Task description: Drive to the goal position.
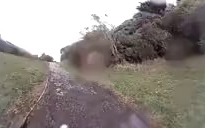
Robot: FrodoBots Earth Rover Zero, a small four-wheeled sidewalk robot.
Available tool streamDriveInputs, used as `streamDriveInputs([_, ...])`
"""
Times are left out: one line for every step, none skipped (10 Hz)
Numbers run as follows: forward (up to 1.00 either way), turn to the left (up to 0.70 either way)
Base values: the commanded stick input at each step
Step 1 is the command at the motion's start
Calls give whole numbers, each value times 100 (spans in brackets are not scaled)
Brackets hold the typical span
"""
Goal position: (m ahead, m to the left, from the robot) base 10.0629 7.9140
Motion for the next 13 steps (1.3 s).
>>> streamDriveInputs([70,0])
streamDriveInputs([70,0])
streamDriveInputs([70,23])
streamDriveInputs([70,35])
streamDriveInputs([70,35])
streamDriveInputs([70,35])
streamDriveInputs([70,35])
streamDriveInputs([70,35])
streamDriveInputs([70,35])
streamDriveInputs([70,35])
streamDriveInputs([70,35])
streamDriveInputs([70,35])
streamDriveInputs([70,35])
